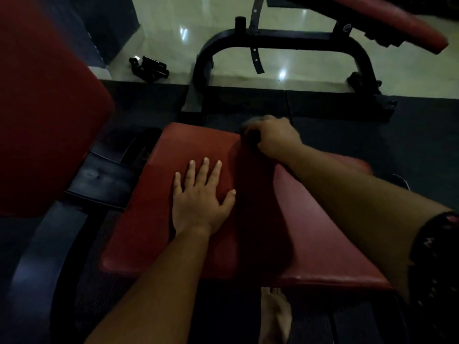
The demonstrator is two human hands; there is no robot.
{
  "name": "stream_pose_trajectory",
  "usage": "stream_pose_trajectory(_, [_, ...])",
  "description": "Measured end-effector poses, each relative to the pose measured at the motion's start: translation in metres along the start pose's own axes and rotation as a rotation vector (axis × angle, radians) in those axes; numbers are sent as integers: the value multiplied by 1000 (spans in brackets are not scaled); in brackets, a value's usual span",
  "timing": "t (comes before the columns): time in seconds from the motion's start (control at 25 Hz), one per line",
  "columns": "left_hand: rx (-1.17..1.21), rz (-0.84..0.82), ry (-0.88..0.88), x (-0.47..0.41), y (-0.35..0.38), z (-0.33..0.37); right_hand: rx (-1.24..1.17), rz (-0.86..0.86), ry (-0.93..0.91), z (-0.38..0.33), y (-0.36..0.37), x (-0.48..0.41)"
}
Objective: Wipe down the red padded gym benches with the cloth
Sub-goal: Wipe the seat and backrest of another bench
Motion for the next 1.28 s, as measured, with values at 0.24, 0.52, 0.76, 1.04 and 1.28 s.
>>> stream_pose_trajectory(0.24, [18,6,15,0,-1,1,-18,-127,126,44,-4,13])
stream_pose_trajectory(0.52, [-10,-25,23,-2,-1,-2,-85,97,-193,-66,21,-40])
stream_pose_trajectory(0.76, [335,-93,116,5,-26,-13,-28,20,86,-50,22,-11])
stream_pose_trajectory(1.04, [30,-83,176,23,-26,-103,-29,3,154,-47,15,-11])
stream_pose_trajectory(1.28, [43,-83,167,17,-23,-100,-86,68,350,-78,8,-57])
Point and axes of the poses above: each hand's wrist, its own x-axis away from the middle knuckle, its own y-axis out of the palm, z = x × y, the point moved 3 cm from there along -x, towards the middle knuckle, and after that the axes turned 15 degrees about -y, right-handed, at the moved point
